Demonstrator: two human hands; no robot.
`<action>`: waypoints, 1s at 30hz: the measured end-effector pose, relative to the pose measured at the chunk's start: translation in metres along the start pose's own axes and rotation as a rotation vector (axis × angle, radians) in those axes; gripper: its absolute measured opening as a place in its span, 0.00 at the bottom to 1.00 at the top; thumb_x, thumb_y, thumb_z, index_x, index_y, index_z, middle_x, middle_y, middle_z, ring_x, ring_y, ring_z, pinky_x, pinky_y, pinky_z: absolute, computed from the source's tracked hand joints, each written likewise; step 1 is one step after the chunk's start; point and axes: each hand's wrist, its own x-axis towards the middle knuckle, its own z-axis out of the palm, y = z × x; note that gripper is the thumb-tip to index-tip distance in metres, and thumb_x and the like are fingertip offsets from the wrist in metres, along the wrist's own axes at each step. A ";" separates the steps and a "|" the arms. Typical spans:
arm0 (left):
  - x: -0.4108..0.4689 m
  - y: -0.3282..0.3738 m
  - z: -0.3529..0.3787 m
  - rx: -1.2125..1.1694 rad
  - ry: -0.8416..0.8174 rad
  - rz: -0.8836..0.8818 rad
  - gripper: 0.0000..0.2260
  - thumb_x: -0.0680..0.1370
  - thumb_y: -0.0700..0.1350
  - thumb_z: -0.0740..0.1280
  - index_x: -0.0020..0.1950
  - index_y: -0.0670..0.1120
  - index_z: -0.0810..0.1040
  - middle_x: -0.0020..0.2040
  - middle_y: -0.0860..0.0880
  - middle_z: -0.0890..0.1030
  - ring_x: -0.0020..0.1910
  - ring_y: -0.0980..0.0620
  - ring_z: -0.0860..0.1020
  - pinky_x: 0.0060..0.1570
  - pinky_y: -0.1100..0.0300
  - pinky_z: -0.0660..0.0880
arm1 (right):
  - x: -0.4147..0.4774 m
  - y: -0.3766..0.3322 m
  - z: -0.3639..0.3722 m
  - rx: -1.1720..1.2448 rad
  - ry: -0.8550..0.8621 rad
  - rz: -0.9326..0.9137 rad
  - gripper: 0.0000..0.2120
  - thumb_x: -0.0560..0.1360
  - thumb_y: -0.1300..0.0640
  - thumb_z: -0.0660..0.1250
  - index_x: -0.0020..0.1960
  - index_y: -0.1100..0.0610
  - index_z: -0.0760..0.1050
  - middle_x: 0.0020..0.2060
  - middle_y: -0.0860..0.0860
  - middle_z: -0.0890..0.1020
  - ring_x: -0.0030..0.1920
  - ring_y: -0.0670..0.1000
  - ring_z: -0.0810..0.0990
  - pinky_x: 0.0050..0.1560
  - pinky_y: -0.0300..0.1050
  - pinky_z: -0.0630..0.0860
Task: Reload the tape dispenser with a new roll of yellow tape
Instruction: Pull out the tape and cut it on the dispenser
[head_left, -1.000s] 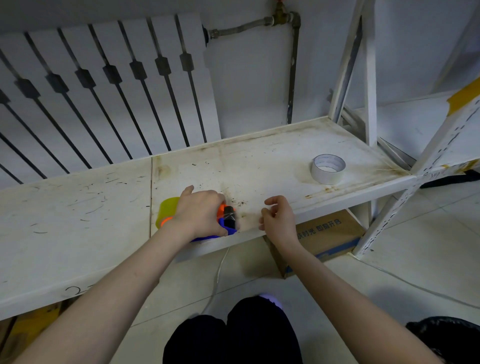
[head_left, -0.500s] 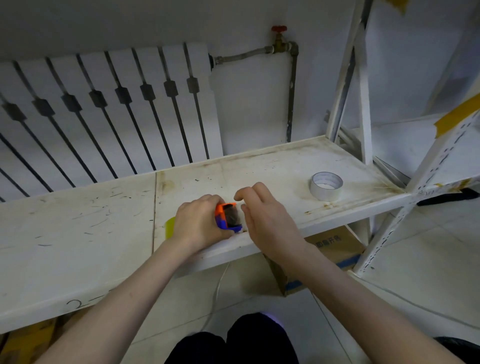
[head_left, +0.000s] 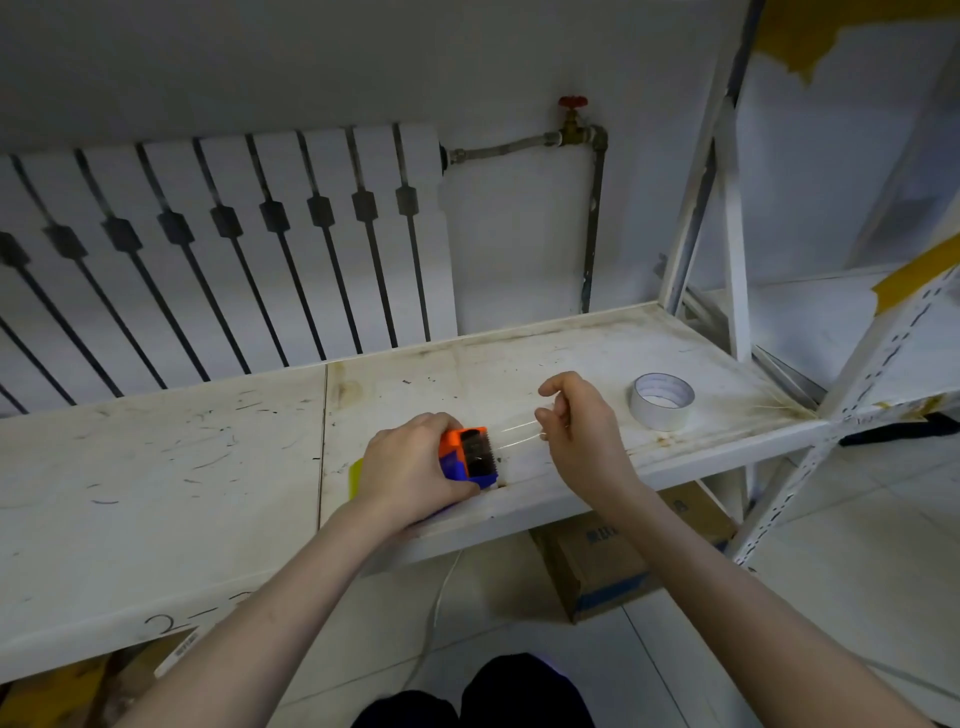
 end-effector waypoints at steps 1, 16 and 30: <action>-0.001 0.001 0.000 -0.003 0.008 -0.006 0.25 0.62 0.62 0.72 0.55 0.55 0.74 0.50 0.56 0.79 0.45 0.54 0.75 0.47 0.58 0.75 | -0.001 0.000 0.001 -0.003 0.007 0.001 0.07 0.78 0.64 0.59 0.54 0.56 0.70 0.36 0.47 0.70 0.38 0.49 0.72 0.45 0.49 0.79; -0.002 -0.001 0.004 -0.059 0.052 -0.050 0.26 0.61 0.62 0.74 0.54 0.55 0.72 0.51 0.55 0.79 0.45 0.54 0.76 0.46 0.57 0.78 | -0.002 -0.031 -0.004 -0.099 0.066 -0.230 0.06 0.77 0.63 0.61 0.54 0.60 0.73 0.43 0.46 0.69 0.36 0.41 0.70 0.39 0.38 0.72; 0.006 0.006 0.003 0.024 0.022 -0.020 0.27 0.64 0.64 0.71 0.58 0.53 0.73 0.54 0.54 0.80 0.47 0.54 0.75 0.47 0.58 0.73 | -0.001 -0.029 -0.011 -0.111 0.008 -0.181 0.09 0.77 0.64 0.62 0.57 0.59 0.71 0.40 0.45 0.68 0.36 0.39 0.68 0.39 0.29 0.65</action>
